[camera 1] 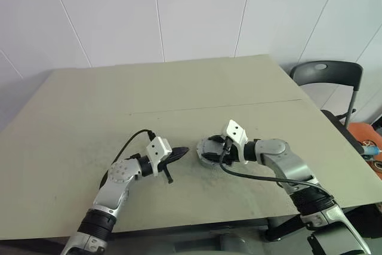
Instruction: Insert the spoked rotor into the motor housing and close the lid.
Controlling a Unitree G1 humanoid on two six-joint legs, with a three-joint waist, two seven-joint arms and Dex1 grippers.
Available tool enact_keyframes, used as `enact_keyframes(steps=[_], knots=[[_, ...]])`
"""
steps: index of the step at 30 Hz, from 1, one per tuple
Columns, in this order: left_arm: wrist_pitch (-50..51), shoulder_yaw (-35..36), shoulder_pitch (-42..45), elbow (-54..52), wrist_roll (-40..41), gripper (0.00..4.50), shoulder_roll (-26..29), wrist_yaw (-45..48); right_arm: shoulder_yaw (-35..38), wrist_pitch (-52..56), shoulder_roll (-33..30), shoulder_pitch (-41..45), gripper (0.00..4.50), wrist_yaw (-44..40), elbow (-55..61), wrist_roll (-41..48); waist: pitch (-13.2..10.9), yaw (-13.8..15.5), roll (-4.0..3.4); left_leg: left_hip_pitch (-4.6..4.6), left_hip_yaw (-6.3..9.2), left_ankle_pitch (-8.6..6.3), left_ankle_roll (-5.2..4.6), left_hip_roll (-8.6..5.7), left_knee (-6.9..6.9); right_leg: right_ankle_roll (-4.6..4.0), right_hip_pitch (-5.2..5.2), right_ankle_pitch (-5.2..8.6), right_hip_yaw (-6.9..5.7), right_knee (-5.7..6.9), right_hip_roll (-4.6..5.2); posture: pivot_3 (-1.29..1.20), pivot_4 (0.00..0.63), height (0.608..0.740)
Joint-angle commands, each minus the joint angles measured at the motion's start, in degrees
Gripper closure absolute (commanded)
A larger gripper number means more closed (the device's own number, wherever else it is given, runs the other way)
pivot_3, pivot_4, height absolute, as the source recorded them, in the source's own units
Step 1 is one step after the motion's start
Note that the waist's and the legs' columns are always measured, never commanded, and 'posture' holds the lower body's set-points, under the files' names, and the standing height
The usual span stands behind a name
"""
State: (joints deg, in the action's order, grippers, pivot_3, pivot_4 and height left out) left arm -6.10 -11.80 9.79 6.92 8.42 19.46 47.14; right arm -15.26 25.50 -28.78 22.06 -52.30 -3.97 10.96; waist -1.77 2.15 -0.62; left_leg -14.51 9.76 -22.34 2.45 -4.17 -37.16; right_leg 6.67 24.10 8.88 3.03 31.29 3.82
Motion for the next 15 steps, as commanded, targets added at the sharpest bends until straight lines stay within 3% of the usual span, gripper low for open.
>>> enact_keyframes(steps=[1, 8, 15], knots=[[3.0, 0.3, 1.6, -4.4, 0.2, 4.5, 0.2, -0.8, -2.6, -0.3, -2.9, -1.4, 1.43, 1.8, -3.5, -5.9, 0.0, 0.2, 0.0, -0.1, -0.01, 0.0, 0.02, 0.0, 0.02, -0.01, 0.12, 0.0, 0.0, 0.0, 0.0, 0.0, 0.0, 0.74], [4.7, 2.5, 3.0, -4.2, 2.1, 4.5, 2.4, 1.0, 2.5, 0.8, 0.4, -1.6, 1.43, -0.4, 0.7, 3.0, 0.0, 0.1, -0.02, -0.44, 0.0, -0.12, -0.21, 0.01, -0.03, 0.18, 0.05, 0.15, -0.01, 0.03, -0.03, 0.0, 0.0, 0.74], [3.1, 2.6, 2.5, -2.3, 2.1, 4.5, 2.5, 1.6, 3.6, -0.3, 0.5, -2.0, 1.43, 0.6, 0.5, 2.6, 0.0, 0.1, -0.02, -0.77, -0.03, 0.04, 0.08, 0.02, -0.06, -0.09, 0.63, -0.07, 0.0, 0.0, -0.03, 0.0, 0.0, 0.74]])
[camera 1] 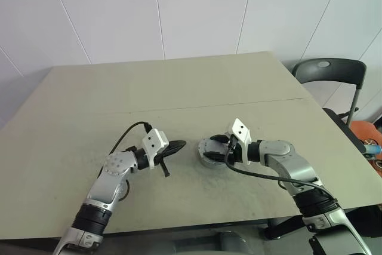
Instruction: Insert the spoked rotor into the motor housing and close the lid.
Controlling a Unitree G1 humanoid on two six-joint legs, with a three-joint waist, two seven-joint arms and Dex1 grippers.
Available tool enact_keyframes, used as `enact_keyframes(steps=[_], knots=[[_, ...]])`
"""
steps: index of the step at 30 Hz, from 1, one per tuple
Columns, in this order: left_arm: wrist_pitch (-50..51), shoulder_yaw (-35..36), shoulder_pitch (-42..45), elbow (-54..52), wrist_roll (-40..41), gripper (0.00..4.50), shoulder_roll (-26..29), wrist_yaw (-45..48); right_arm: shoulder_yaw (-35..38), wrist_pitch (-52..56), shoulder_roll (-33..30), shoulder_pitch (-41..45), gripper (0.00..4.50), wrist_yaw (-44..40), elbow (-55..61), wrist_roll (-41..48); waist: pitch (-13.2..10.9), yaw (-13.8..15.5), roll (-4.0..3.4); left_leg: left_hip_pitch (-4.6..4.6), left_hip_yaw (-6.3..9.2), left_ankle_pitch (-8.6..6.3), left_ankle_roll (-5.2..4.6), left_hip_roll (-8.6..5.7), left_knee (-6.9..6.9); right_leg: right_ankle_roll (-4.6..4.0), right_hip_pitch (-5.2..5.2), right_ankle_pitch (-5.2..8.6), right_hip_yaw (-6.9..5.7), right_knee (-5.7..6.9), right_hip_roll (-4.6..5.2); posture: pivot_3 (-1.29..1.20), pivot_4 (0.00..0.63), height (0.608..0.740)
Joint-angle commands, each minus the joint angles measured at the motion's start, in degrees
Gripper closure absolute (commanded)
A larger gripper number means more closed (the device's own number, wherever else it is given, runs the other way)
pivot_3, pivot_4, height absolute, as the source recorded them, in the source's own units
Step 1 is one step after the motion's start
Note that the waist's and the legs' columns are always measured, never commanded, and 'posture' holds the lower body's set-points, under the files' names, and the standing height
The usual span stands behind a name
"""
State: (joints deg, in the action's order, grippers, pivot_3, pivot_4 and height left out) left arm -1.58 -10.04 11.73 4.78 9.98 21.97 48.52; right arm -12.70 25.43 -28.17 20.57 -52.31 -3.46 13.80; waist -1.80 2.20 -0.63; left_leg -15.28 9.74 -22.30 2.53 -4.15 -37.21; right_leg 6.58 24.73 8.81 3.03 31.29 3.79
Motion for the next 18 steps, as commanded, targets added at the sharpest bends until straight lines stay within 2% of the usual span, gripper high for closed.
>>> enact_keyframes(steps=[1, 4, 18], knots=[[-1.8, 0.8, 0.4, 0.2, 0.4, 4.5, -0.1, 0.2, 1.9, -0.4, 0.4, -0.5, 1.43, 0.4, 0.3, 0.8, 0.0, 0.0, 0.0, -0.01, -0.01, 0.0, -0.01, 0.0, -0.01, -0.01, 0.0, -0.01, 0.0, 0.0, 0.0, 0.0, 0.0, 0.74], [-2.6, 0.5, 0.2, 1.1, 0.1, 4.5, -0.3, 0.1, 3.3, -0.8, 1.2, -0.5, 1.43, 0.4, 1.1, 2.6, 0.0, 0.1, -0.01, -0.04, 0.0, -0.14, -0.25, 0.0, -0.01, -0.04, 0.0, -0.02, 0.01, 0.01, -0.01, 0.0, 0.0, 0.74], [0.3, -1.2, -1.5, -4.4, -1.2, 4.5, -1.6, -2.4, -1.2, -4.8, -1.3, -1.4, 1.43, 1.0, -1.7, -5.1, 0.0, 0.1, -0.01, -0.01, -0.05, -0.13, -0.25, 0.0, -0.09, -0.05, -0.27, -0.03, 0.01, 0.03, -0.02, 0.0, 0.0, 0.74]])
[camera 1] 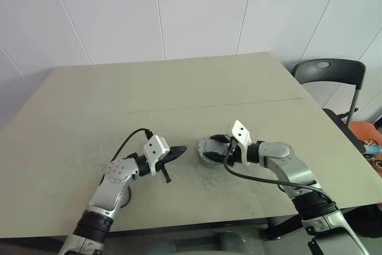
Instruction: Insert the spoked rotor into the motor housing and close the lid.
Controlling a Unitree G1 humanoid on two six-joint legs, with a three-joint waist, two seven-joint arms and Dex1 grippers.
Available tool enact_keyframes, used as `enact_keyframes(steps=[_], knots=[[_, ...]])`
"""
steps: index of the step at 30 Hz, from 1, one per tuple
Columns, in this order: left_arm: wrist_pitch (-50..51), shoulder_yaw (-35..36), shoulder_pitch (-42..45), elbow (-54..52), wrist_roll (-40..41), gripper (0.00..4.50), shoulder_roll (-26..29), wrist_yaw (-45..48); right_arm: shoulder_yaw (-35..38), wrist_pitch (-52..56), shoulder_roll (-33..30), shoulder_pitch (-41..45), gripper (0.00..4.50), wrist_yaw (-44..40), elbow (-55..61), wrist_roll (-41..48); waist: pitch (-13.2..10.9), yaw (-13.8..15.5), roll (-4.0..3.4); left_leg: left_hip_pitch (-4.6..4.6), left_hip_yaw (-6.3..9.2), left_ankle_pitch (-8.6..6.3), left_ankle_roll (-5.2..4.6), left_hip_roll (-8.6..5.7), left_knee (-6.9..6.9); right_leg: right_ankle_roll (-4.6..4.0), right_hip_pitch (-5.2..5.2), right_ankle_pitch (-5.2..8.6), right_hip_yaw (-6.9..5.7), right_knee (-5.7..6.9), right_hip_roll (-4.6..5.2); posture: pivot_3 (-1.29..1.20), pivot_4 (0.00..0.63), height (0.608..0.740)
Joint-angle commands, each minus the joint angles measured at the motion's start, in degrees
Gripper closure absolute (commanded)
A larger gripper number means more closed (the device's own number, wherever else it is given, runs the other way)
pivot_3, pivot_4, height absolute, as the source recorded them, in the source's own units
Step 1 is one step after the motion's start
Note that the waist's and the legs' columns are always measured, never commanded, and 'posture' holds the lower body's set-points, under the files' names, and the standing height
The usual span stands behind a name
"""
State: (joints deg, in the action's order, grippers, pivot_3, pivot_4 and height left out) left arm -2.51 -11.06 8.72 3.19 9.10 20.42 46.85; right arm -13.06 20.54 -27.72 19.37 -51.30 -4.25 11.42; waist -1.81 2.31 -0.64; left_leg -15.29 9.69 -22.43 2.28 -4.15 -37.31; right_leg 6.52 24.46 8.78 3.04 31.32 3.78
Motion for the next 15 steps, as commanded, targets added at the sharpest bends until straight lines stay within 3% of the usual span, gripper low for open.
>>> enact_keyframes(steps=[1, 15], knots=[[1.6, 0.0, 1.9, -2.8, -0.1, 4.5, 0.1, -0.6, -1.1, 0.1, -2.0, -0.3, 1.43, 0.0, -0.9, -3.0, 0.0, 0.0, 0.0, 0.02, 0.0, 0.0, 0.0, 0.0, -0.02, 0.12, -0.03, 0.07, 0.0, 0.01, -0.01, 0.0, 0.0, 0.74], [-0.7, 1.9, 2.7, 0.9, 1.4, 4.5, 1.7, 2.0, -5.8, 9.2, -4.5, -1.1, 1.43, 0.3, -2.8, -5.7, 0.3, 0.3, -0.02, 0.07, 0.03, 0.01, 0.01, -0.02, -0.05, -0.04, -0.1, -0.03, 0.0, 0.02, 0.01, 0.0, 0.0, 0.74]])
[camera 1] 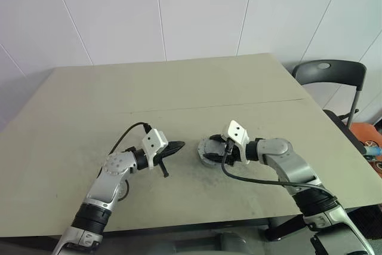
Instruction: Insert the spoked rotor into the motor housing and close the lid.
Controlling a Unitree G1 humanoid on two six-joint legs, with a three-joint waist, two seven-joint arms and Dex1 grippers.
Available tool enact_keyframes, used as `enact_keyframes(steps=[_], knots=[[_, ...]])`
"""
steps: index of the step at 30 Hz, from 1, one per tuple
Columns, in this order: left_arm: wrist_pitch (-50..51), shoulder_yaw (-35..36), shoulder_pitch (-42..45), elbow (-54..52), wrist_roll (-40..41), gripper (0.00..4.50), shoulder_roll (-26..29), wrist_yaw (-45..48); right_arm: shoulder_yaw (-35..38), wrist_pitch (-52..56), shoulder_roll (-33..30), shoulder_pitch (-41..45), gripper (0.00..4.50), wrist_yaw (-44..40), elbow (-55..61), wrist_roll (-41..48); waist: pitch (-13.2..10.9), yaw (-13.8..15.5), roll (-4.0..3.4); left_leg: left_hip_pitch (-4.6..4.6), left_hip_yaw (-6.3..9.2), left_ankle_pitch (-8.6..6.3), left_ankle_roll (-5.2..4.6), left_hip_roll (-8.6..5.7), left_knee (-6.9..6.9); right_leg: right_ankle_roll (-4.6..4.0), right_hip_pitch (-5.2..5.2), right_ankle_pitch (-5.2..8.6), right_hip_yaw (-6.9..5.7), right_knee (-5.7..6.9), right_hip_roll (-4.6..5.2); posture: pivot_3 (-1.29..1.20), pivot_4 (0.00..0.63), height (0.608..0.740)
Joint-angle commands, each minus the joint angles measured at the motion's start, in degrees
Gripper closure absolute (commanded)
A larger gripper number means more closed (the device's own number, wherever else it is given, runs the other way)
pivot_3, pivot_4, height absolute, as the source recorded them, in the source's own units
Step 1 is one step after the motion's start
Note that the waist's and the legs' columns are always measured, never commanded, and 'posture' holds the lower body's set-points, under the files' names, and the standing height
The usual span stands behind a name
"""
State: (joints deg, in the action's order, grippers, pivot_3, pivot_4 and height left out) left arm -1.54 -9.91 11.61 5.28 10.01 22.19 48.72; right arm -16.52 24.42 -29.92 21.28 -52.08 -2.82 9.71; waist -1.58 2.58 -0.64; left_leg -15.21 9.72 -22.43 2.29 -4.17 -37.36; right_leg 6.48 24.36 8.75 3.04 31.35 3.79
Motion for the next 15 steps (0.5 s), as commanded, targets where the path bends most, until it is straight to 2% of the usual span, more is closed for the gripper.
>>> enact_keyframes(steps=[1, 4, 8, 12, 14, 15], knots=[[-1.8, 0.6, -0.4, -1.2, 0.4, 4.5, -0.2, 0.0, -1.9, 5.8, -1.9, -2.8, 1.43, 1.8, -4.4, -3.7, 0.1, 0.1, -0.01, 0.02, 0.0, 0.0, 0.0, 0.0, 0.01, 0.0, -0.02, 0.0, 0.0, -0.01, 0.01, 0.0, 0.0, 0.74], [-2.2, 0.2, -0.9, -1.3, 0.0, 4.5, -0.5, -0.4, -1.0, 5.7, -1.1, -2.1, 1.43, 3.2, -4.7, -3.3, 0.1, 0.1, -0.01, 0.1, -0.01, 0.0, 0.0, -0.02, -0.02, 0.01, -0.14, 0.01, 0.0, -0.02, 0.01, 0.0, 0.0, 0.74], [-2.8, 0.0, -0.9, -0.8, -0.2, 4.5, -0.7, -0.6, -2.8, 4.2, -3.3, -2.3, 1.43, 1.0, -4.5, -4.1, 0.1, 0.1, -0.02, 0.4, 0.0, 0.0, 0.0, -0.01, -0.02, 0.23, -0.43, 0.16, 0.0, 0.0, 0.0, 0.0, 0.0, 0.74], [-3.5, 0.2, -0.7, 0.3, -0.3, 4.5, -0.8, -0.5, -2.6, 1.5, -5.7, -4.9, 1.43, -5.1, -0.4, -0.4, 0.1, 0.9, -0.06, 0.9, 0.03, -0.09, -0.16, -0.02, 0.09, 0.29, -0.97, 0.39, -0.03, -0.13, 0.03, 0.0, 0.0, 0.74], [-3.9, 0.3, -0.6, 0.8, -0.3, 4.5, -0.8, -0.5, -1.7, 0.8, -4.4, -3.7, 1.43, -1.9, -2.7, -1.7, 0.1, 1.1, -0.05, 0.89, 0.03, -0.15, -0.25, -0.04, 0.1, 0.44, -0.96, 0.44, -0.03, -0.15, 0.05, 0.0, 0.0, 0.74], [-4.0, 0.2, -0.6, 0.8, -0.4, 4.5, -1.0, -0.6, -0.6, 0.1, -2.8, -2.0, 1.43, 2.7, -6.2, -3.8, 0.1, 1.0, -0.03, 0.88, 0.02, -0.18, -0.2, -0.05, 0.12, 0.53, -0.91, 0.4, -0.02, -0.15, 0.05, 0.0, 0.0, 0.74]])
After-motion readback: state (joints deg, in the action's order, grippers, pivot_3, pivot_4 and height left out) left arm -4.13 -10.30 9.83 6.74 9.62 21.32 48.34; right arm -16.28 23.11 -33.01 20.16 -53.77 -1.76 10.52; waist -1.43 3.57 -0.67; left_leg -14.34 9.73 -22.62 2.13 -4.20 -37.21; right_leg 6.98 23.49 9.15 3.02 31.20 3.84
